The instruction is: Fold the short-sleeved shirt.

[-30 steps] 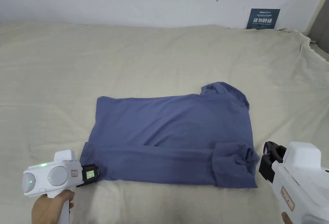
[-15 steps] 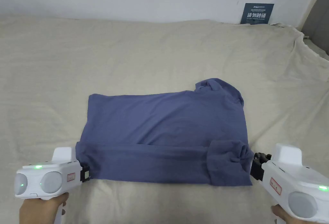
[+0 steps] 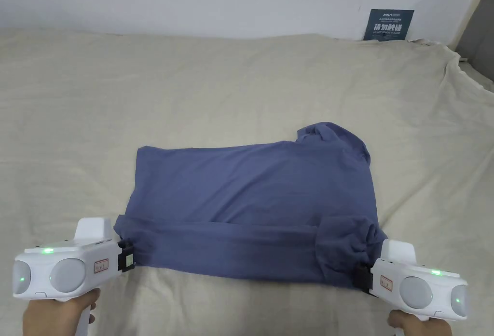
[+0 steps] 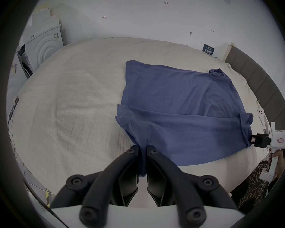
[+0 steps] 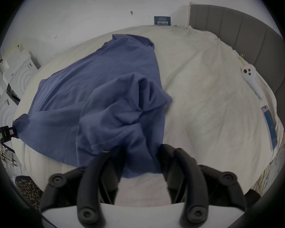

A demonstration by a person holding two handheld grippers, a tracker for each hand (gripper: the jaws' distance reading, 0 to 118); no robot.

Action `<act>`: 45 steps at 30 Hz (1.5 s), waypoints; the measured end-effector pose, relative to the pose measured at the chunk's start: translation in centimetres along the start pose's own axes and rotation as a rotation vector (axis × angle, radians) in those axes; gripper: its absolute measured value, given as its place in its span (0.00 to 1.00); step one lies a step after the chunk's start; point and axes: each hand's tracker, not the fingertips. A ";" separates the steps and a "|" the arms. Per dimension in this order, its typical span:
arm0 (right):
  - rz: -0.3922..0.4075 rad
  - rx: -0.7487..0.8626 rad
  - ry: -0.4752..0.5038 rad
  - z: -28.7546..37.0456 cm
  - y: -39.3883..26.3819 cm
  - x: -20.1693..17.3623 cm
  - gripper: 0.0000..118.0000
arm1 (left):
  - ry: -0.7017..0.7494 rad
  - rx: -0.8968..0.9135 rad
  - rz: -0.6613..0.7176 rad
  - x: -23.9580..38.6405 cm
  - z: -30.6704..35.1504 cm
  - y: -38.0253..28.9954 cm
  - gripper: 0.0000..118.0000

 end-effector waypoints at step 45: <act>0.025 0.345 0.030 19.0 4.8 -8.7 0.72 | -0.030 0.187 0.159 -0.5 9.1 -2.7 0.85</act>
